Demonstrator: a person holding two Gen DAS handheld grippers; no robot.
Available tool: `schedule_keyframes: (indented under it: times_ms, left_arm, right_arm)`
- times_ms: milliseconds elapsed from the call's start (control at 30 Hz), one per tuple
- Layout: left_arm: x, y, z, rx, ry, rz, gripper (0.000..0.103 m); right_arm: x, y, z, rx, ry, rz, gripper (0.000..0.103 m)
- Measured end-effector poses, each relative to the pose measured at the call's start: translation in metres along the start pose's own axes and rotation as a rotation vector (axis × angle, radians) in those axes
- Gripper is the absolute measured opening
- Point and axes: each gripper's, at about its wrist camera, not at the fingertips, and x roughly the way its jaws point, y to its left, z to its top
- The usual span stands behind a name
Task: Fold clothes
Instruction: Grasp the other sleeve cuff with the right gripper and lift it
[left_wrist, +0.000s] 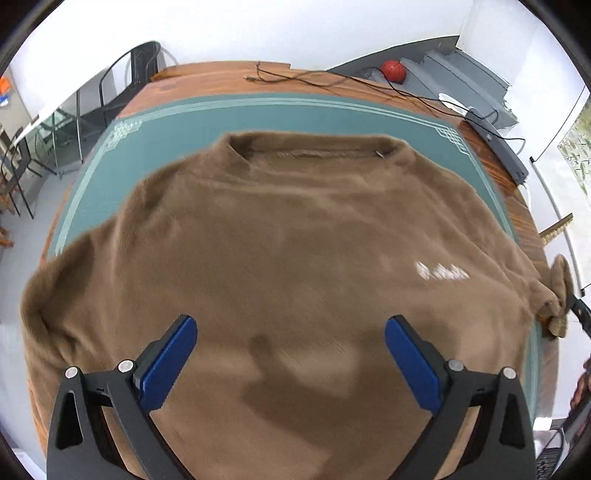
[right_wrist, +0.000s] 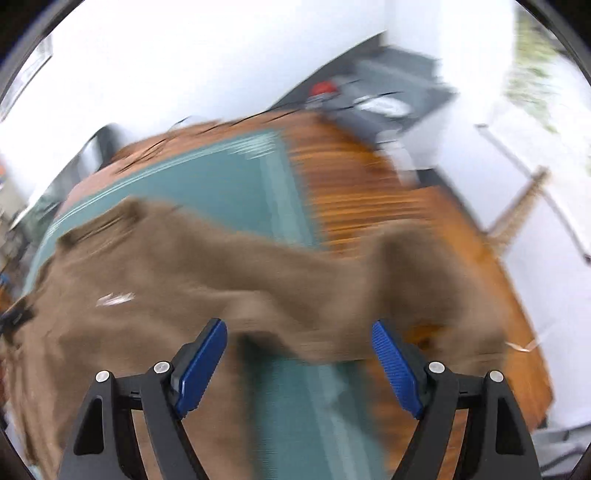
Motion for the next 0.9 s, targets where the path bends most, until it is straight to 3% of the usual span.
schedule_keyframes:
  times_ms: [167,367,433,500,567,600,767,900]
  left_arm:
    - [0.000,-0.041,-0.028,-0.024,0.022,0.005,0.102]
    - [0.003,-0.074,-0.049,-0.029,0.063,0.003,0.102]
    - [0.001,-0.080,-0.055,-0.021,0.070,0.014,0.102]
    - [0.000,-0.082,-0.058,-0.021,0.070,0.019,0.102]
    - [-0.001,-0.081,-0.061,-0.029,0.070,0.023,0.102]
    - [-0.002,-0.079,-0.062,-0.039,0.072,0.024,0.102]
    - [-0.003,-0.068,-0.065,-0.070,0.069,0.020,0.102]
    - [-0.003,-0.058,-0.065,-0.081,0.066,0.005,0.102]
  right_arm:
    - [0.030,-0.069,0.009,0.052,0.037,-0.118,0.083]
    - [0.078,-0.085,0.006,-0.001,0.132,-0.103,0.081]
    - [0.082,-0.091,0.002,-0.010,0.146,-0.084,0.065]
    - [0.083,-0.096,-0.002,-0.013,0.148,-0.082,0.037]
    - [0.076,-0.101,-0.001,-0.010,0.124,-0.076,0.021]
    - [0.071,-0.104,0.001,-0.006,0.100,-0.082,0.018]
    - [0.026,-0.112,0.022,0.026,-0.077,-0.138,0.016]
    - [-0.020,-0.094,0.048,0.020,-0.252,-0.144,0.016]
